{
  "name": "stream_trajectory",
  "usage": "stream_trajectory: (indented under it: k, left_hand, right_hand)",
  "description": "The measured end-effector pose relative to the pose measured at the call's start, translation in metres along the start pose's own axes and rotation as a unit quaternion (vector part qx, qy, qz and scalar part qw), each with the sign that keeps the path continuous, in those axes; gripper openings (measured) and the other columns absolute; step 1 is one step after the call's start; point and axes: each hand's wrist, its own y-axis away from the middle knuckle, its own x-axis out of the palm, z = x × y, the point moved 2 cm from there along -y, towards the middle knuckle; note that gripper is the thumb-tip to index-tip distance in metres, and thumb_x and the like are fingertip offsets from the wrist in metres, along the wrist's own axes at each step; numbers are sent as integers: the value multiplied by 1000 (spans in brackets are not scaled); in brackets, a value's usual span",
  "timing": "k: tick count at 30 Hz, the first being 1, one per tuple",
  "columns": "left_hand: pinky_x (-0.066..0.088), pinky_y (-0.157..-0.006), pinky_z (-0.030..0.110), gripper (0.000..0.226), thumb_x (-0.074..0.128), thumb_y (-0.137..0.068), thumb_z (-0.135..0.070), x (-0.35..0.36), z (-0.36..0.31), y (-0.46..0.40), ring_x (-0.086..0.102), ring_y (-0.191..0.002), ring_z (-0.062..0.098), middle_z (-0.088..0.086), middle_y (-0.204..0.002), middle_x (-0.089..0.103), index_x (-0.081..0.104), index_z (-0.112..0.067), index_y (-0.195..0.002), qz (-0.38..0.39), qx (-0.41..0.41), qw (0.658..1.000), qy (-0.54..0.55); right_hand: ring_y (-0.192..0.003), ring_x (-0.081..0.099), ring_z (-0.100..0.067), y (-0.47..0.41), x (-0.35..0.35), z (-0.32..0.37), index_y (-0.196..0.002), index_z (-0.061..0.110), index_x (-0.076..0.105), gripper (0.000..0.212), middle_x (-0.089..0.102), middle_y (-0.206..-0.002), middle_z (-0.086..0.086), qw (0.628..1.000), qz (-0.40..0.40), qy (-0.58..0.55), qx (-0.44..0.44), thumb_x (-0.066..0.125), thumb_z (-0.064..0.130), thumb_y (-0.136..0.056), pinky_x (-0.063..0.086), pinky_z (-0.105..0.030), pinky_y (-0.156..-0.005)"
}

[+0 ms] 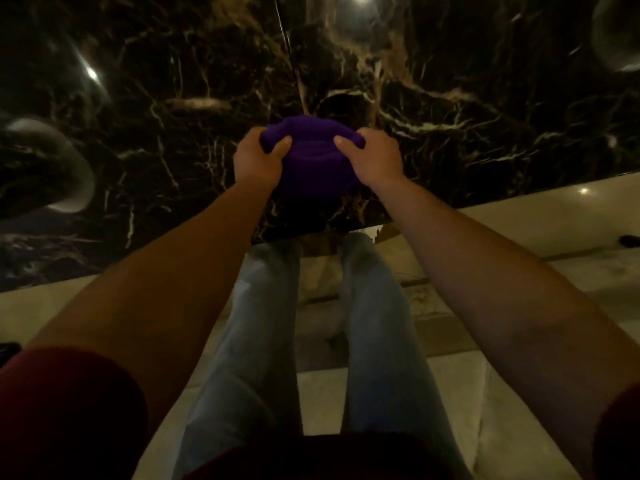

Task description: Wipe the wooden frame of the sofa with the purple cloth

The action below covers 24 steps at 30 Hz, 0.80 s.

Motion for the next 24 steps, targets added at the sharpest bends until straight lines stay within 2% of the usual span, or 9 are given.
stream_trajectory:
  k: [2, 4, 5, 7, 8, 10, 13, 18, 24]
  left_hand:
    - [47, -108, 42, 47, 65, -95, -43, 4, -4, 3, 57, -125, 25, 8, -133, 62, 56, -17, -134, -37, 5, 999, -37]
    - [41, -113, 46, 55, 65, -93, -42, 0, -12, 16, 49, -134, 29, 10, -145, 51, 50, -18, -141, -105, 61, 982, -146]
    - [37, -116, 48, 60, 64, -92, -42, 0, -18, 25, 44, -140, 30, 12, -151, 45, 46, -18, -145, -133, 103, 966, -196]
    - [32, -119, 50, 65, 63, -91, -42, 6, -26, 43, 35, -147, 33, 14, -159, 36, 42, -19, -148, -133, 190, 938, -259]
    - [33, -119, 52, 63, 62, -90, -41, 10, -26, 50, 34, -147, 33, 14, -160, 35, 44, -21, -147, -110, 211, 931, -277]
    - [33, -116, 54, 55, 62, -92, -39, 18, -18, 56, 32, -147, 35, 12, -159, 36, 50, -24, -143, -55, 198, 932, -299]
    - [31, -116, 56, 46, 64, -94, -38, 18, -5, 52, 27, -148, 36, 7, -158, 35, 55, -28, -138, -12, 143, 932, -333]
    - [33, -113, 56, 43, 66, -92, -41, 6, -27, 33, 39, -139, 35, 5, -149, 45, 60, -30, -133, 15, 130, 927, -351]
    - [35, -112, 55, 41, 63, -92, -37, -28, -47, 70, 43, -136, 33, 7, -145, 48, 60, -28, -131, -50, 127, 949, -284]
  right_hand:
    - [-90, 64, -20, 0, -2, 3, -98, 22, 63, 39, 65, -91, 4, 996, -44, 76, -22, 60, 60, -96, 45, -34, -71]
    - [-110, 62, -23, 9, -9, 12, -121, 21, 60, 45, 65, -119, -3, 981, -129, 137, -49, 67, 55, -92, 51, -39, -88]
    - [-116, 60, -25, 14, -14, 19, -128, 20, 57, 50, 62, -126, -5, 970, -172, 154, -73, 72, 49, -90, 51, -41, -95]
    - [-113, 60, -25, 24, -19, 31, -129, 21, 56, 50, 61, -125, -6, 955, -213, 153, -139, 77, 36, -86, 54, -42, -93]
    - [-110, 61, -25, 30, -19, 36, -129, 22, 55, 49, 61, -123, -6, 954, -196, 146, -172, 77, 31, -86, 56, -41, -89]
    - [-112, 61, -26, 37, -9, 38, -139, 26, 49, 58, 60, -126, -7, 961, -114, 159, -195, 75, 26, -88, 56, -41, -86]
    - [-125, 54, -33, 40, 4, 27, -156, 32, 31, 76, 52, -140, -10, 955, 9, 243, -172, 71, 25, -92, 52, -46, -94]
    - [-134, 46, -39, 41, 3, 25, -162, 32, 19, 88, 44, -150, -13, 959, 62, 243, -134, 72, 32, -92, 49, -52, -100]
    - [-134, 47, -35, 77, -33, 35, -157, 26, 29, 72, 45, -150, -13, 978, 49, 166, -113, 65, 33, -95, 49, -49, -100]
